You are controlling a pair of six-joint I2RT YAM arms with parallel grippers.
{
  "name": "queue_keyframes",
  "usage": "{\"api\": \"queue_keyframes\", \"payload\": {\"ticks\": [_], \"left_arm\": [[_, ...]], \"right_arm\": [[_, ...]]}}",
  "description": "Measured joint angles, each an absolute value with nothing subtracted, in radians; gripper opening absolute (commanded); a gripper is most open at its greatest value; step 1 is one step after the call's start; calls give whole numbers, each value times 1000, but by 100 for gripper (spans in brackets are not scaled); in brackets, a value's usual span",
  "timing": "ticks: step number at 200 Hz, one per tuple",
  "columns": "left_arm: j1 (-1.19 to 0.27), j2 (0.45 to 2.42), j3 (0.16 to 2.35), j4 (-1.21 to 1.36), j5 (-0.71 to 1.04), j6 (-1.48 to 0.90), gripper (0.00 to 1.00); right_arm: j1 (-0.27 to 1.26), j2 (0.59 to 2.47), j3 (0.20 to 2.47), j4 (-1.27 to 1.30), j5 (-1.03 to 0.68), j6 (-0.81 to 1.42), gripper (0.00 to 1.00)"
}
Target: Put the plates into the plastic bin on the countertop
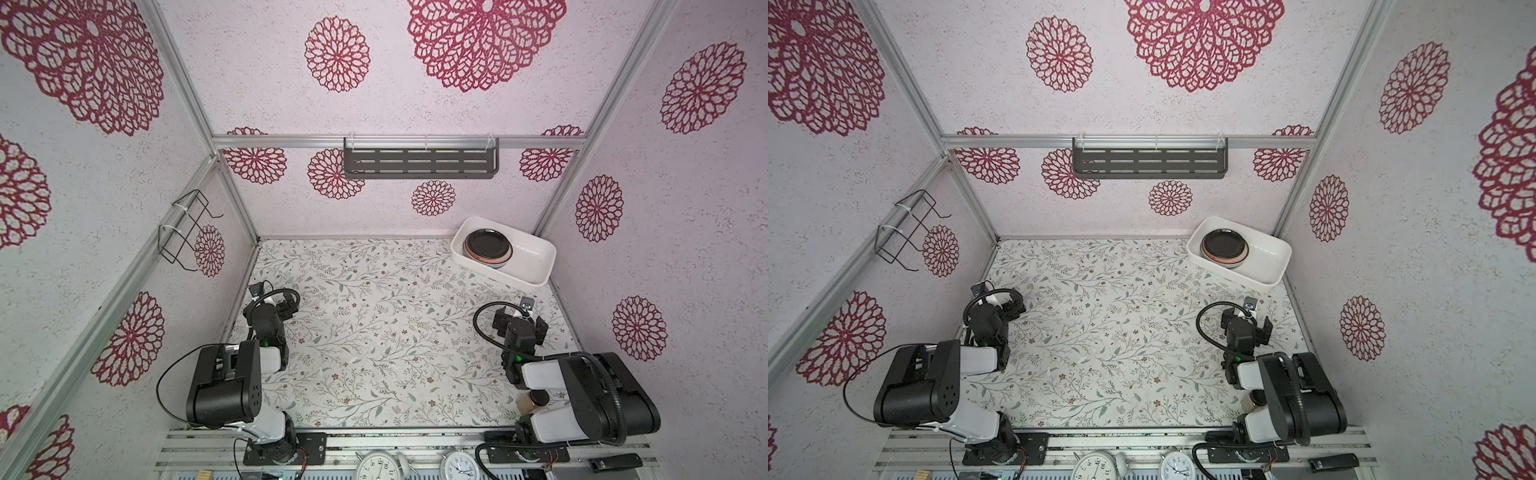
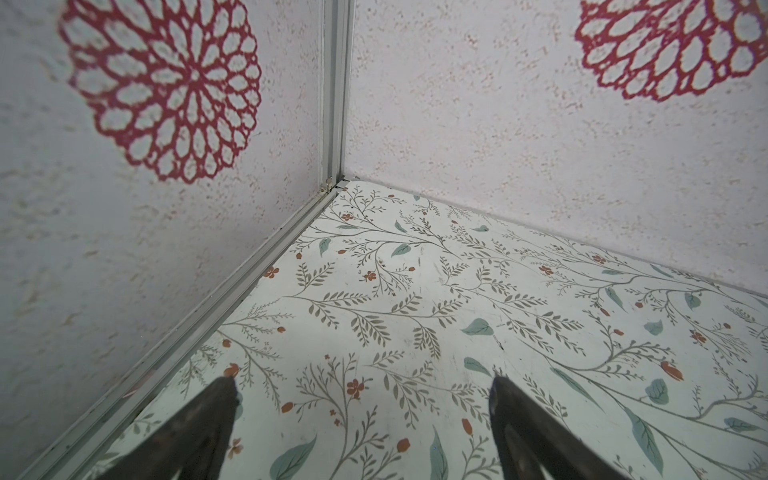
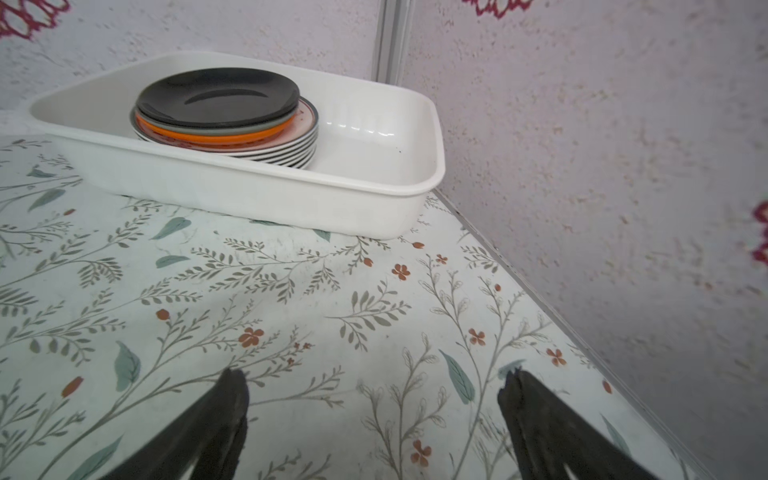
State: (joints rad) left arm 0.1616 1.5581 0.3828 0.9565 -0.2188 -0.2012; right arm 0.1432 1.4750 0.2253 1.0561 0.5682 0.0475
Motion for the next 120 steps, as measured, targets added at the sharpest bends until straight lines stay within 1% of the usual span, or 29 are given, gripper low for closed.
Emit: {"api": "queue_keyframes", "payload": {"ticks": [22, 37, 75, 120], "left_arm": [[161, 1558, 383, 955, -219, -201, 97], [160, 1559, 383, 955, -220, -201, 97], [153, 1558, 383, 950, -226, -200, 97], [126, 1559, 394, 932, -278, -187, 97]], "right_arm": [[107, 1493, 214, 1118, 490, 41, 99], [77, 1518, 195, 1211, 458, 45, 99], [49, 1544, 216, 1196, 402, 46, 99], [43, 1544, 230, 1194, 366, 53, 99]]}}
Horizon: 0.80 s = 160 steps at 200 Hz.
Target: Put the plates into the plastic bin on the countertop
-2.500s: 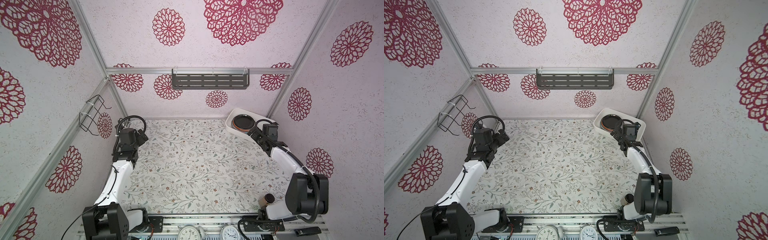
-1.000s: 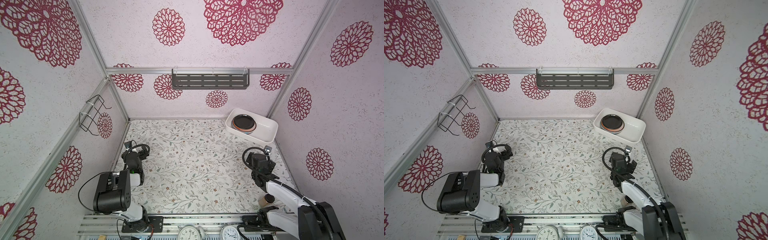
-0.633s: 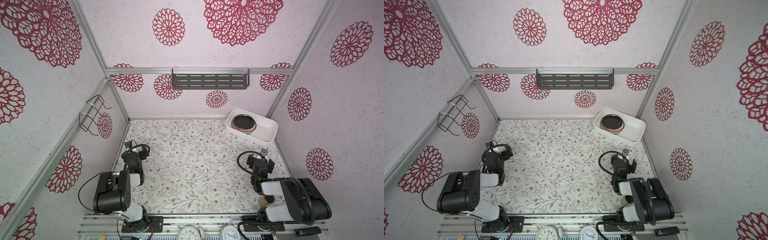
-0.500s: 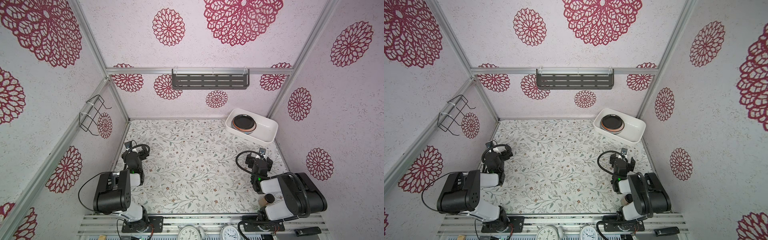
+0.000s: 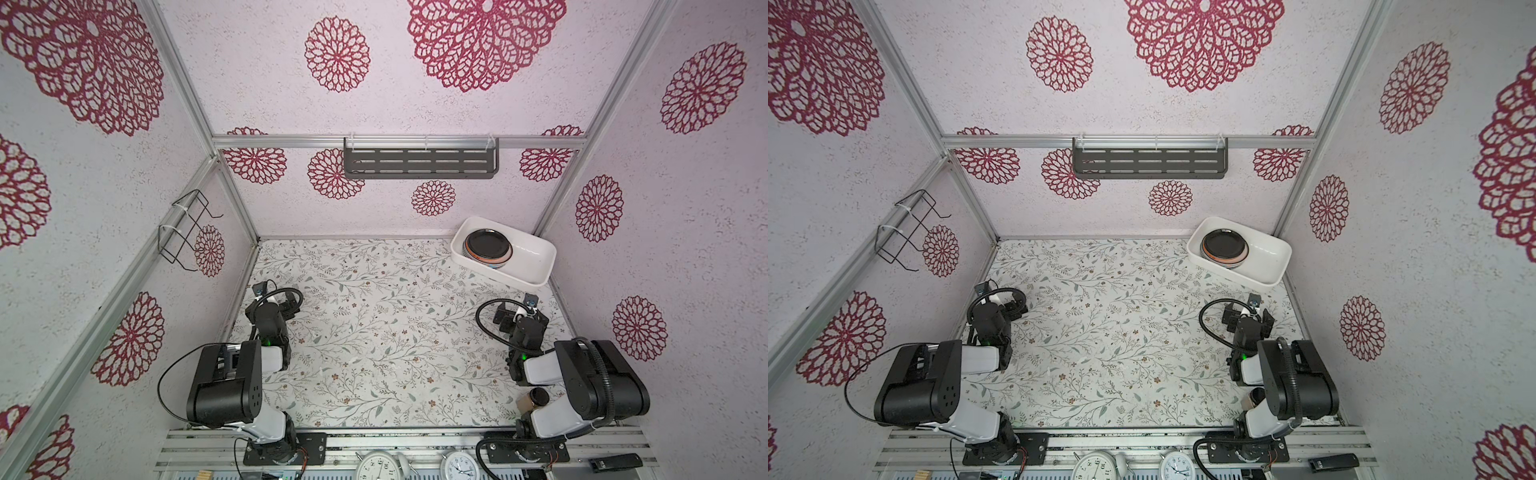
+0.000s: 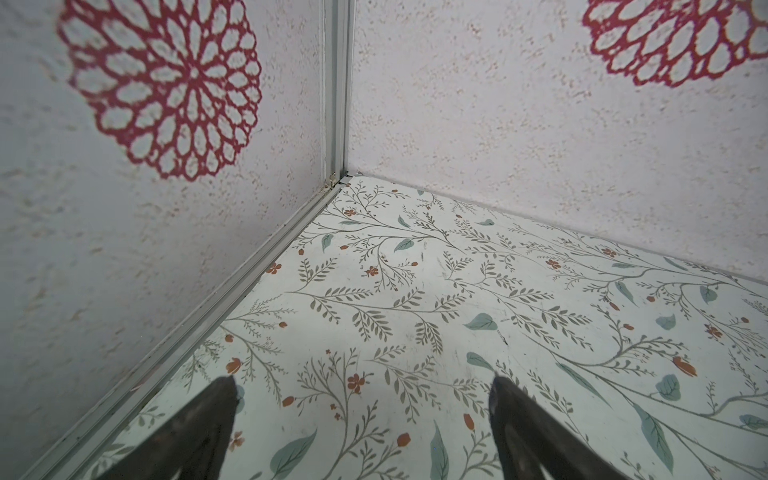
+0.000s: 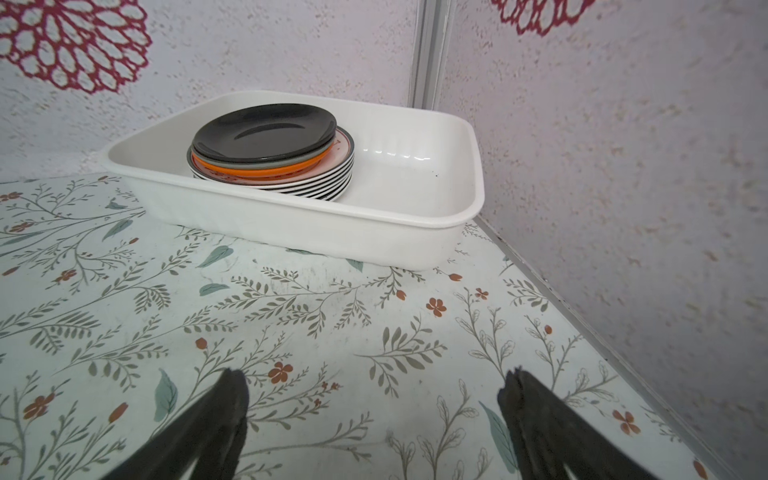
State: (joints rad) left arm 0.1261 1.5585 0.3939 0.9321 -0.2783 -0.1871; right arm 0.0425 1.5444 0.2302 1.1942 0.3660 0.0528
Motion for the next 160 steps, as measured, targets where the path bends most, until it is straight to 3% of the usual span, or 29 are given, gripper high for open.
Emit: {"api": "queue_keyframes", "payload": {"ticks": [160], "left_arm": [[116, 1559, 395, 922, -318, -175, 97]], "right_arm": [[42, 1545, 230, 1197, 362, 52, 99]]}}
